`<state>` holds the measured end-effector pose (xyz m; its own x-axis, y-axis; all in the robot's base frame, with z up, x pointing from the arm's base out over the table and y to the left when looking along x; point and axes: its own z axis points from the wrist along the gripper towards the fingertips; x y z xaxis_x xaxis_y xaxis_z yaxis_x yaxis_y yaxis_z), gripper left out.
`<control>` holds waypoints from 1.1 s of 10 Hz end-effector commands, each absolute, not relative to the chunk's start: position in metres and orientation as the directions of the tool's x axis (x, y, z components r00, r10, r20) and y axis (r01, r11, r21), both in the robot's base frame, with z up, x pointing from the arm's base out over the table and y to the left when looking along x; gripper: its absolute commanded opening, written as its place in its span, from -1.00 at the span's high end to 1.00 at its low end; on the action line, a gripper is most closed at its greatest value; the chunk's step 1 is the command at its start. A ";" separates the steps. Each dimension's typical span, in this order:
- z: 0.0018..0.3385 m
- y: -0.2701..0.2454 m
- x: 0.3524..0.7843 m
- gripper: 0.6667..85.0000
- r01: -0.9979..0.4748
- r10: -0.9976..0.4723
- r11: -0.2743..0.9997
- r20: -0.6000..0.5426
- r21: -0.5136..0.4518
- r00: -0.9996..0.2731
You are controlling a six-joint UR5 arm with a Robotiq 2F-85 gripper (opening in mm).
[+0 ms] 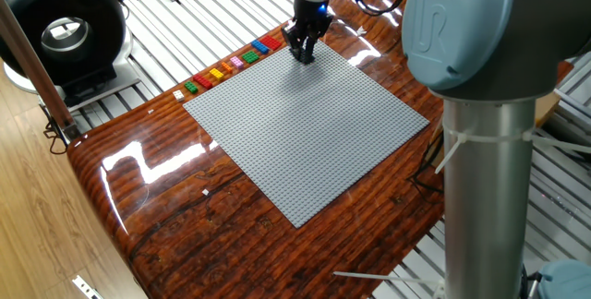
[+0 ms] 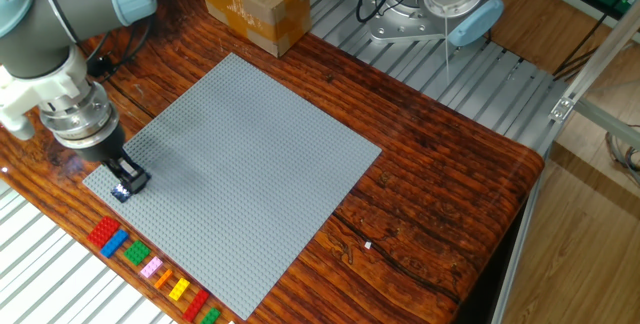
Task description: Build with small Lego blocks
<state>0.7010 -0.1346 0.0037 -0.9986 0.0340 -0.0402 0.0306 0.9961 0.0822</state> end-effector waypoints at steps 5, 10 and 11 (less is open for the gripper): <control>0.007 -0.134 0.710 0.02 0.023 0.029 0.996 -0.068 0.088 -0.997; 0.010 -0.134 0.712 -0.05 0.023 0.029 0.995 -0.059 0.094 -0.998; 0.011 -0.135 0.713 -0.05 0.028 0.033 0.995 -0.057 0.091 -0.998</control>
